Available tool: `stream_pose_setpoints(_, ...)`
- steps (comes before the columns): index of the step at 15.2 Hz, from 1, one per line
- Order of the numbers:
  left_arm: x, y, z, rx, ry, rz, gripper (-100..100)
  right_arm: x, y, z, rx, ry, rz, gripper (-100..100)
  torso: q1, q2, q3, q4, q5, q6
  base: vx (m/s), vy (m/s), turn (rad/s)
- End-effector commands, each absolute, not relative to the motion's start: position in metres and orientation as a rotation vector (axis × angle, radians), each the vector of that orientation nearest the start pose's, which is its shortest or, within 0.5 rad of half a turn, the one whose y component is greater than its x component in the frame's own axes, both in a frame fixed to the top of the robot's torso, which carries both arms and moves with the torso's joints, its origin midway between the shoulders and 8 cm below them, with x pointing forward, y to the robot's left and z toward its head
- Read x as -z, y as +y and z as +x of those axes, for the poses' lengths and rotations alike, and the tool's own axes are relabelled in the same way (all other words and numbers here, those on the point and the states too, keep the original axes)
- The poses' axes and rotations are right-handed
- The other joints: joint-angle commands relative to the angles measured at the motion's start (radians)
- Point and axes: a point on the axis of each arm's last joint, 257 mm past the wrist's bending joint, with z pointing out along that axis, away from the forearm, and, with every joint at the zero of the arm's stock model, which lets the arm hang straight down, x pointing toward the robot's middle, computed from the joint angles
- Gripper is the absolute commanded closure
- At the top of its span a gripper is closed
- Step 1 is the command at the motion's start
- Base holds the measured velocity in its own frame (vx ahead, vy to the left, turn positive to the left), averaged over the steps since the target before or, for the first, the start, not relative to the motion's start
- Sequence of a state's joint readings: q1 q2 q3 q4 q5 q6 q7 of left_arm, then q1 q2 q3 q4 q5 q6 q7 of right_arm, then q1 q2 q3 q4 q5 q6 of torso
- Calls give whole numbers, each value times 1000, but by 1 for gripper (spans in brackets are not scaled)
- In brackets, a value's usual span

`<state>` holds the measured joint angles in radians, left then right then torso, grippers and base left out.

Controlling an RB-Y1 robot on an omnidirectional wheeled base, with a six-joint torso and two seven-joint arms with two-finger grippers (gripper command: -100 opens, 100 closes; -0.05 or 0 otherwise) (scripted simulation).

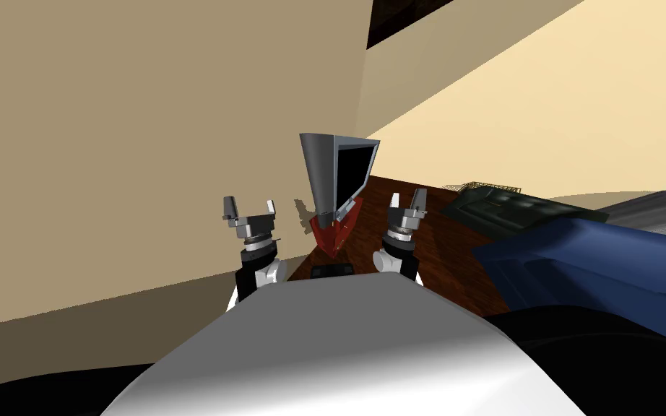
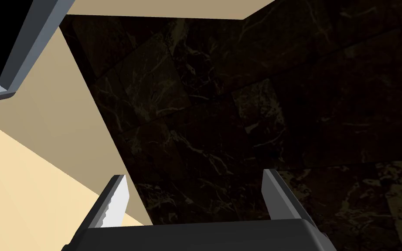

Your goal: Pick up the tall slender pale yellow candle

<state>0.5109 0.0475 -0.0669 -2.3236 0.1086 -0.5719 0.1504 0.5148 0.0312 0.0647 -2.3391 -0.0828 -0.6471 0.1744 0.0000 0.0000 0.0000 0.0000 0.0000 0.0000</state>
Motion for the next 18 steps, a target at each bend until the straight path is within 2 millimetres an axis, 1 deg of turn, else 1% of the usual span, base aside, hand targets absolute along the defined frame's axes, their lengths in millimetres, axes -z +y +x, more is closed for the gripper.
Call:
stream_pose_setpoints(1,-40,264,328,1627,504,-687,-100,-70,-271,303,-1276,432,537,0,0,0,0,0,0,0,-5,-36,12)
stream_pose_setpoints(3,-24,265,335,1663,527,-724,-100,-70,-271,303,-1276,432,537,0,-4,1,0,0,-1,0,-21,-110,36)
stream_pose_setpoints(4,-24,265,335,1663,527,-724,-100,-70,-271,303,-1276,432,537,0,-7,1,1,0,-1,0,-32,-117,32)
stream_pose_setpoints(6,-3,269,342,1704,543,-781,-100,-70,-271,303,-1276,432,537,0,-8,2,1,0,-2,0,-20,-126,28)
stream_pose_setpoints(7,-3,269,342,1708,542,-783,-100,-70,-271,303,-1276,432,537,0,-10,1,1,0,-2,0,-10,-132,30)
stream_pose_setpoints(8,10,272,346,1732,546,-820,-100,-70,-271,303,-1276,432,537,0,-10,1,1,0,-2,0,-4,-141,33)
stream_pose_setpoints(9,10,272,346,1733,546,-820,-100,-70,-271,303,-1276,432,537,0,-10,1,0,0,-2,0,2,-140,28)
stream_pose_setpoints(10,23,276,350,1756,547,-861,-100,-70,-271,303,-1276,432,537,0,-11,0,0,0,-2,0,-7,-135,27)
stream_pose_setpoints(11,23,276,350,1758,546,-862,-100,-70,-271,303,-1276,432,537,0,-10,0,0,0,-2,0,-9,-122,27)
stream_pose_setpoints(12,37,280,353,1781,543,-905,-100,-70,-271,303,-1276,432,537,0,-10,0,0,0,-2,0,0,-121,38)
stream_pose_setpoints(13,38,280,354,1784,542,-908,-100,-70,-271,303,-1276,432,537,0,-10,0,0,0,-2,0,7,-108,29)
stream_pose_setpoints(14,51,285,356,1806,535,-950,-100,-70,-271,303,-1276,432,537,0,-9,0,0,0,-2,0,9,-118,28)
stream_pose_setpoints(15,54,286,357,1809,535,-958,-100,-70,-271,303,-1276,432,537,0,-9,-1,0,0,-2,0,5,-130,27)
stream_pose_setpoints(18,79,296,361,1853,505,-1042,-100,-70,-271,303,-1276,432,537,0,-11,0,0,0,-2,0,-6,-151,36)
